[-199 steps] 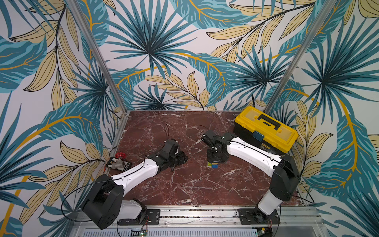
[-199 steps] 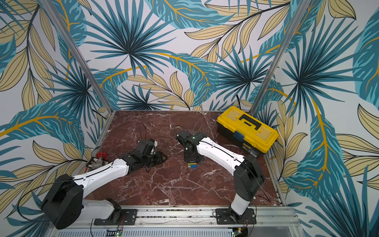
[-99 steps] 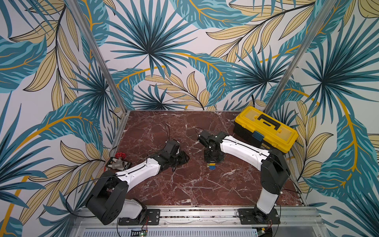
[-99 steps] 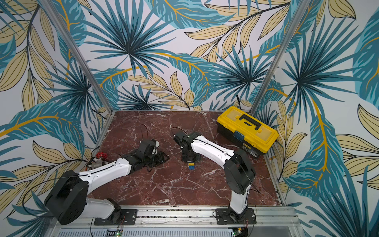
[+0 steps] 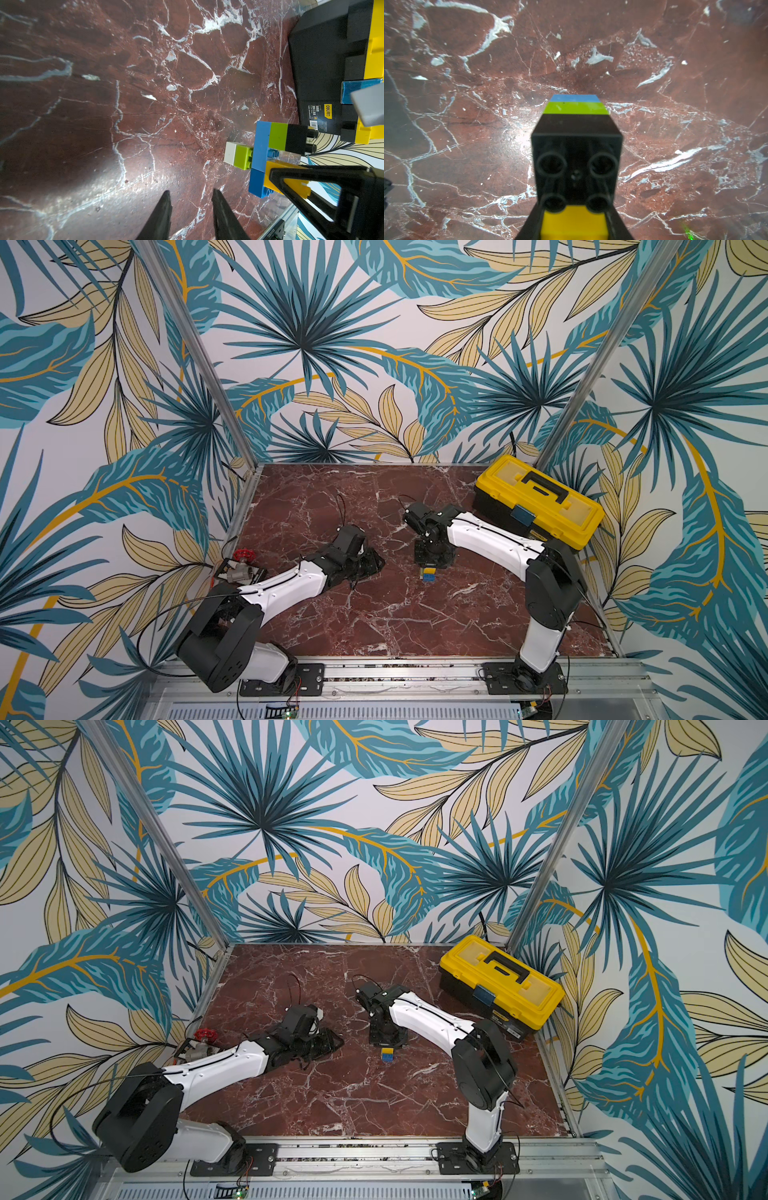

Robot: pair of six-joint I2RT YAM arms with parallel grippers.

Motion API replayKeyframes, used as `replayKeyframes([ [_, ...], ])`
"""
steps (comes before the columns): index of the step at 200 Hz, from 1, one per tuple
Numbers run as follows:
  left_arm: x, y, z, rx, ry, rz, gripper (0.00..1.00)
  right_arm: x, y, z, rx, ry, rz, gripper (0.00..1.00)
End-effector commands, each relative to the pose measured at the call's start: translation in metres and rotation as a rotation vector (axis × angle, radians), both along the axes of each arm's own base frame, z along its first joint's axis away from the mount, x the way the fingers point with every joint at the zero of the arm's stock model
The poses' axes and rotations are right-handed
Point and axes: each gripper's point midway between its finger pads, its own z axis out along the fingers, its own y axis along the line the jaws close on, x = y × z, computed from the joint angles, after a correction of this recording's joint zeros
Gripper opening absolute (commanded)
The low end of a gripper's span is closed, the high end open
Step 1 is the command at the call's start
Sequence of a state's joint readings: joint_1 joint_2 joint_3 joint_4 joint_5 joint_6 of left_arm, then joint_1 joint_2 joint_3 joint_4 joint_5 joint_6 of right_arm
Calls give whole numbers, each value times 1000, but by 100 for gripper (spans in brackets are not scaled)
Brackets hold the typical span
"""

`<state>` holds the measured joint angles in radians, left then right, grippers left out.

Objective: Assemble the number 4 with lego
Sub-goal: Assemble the lego brick with the lego brick.

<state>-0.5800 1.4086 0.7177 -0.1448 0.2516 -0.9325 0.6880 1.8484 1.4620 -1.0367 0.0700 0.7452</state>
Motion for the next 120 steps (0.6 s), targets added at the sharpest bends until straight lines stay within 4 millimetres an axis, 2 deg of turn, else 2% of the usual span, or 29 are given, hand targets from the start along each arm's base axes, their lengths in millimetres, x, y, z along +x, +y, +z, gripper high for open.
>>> replayKeyframes([
  [1, -5, 0, -8, -1, 11, -7, 36, -4, -1, -12, -8, 36, -17, 11],
  [70, -7, 0, -14, 0, 23, -5, 36, 0, -9, -19, -30, 52, -32, 11],
  [120, -9, -1, -16, -5, 28, -6, 36, -2, -11, -41, -59, 113, -34, 11],
])
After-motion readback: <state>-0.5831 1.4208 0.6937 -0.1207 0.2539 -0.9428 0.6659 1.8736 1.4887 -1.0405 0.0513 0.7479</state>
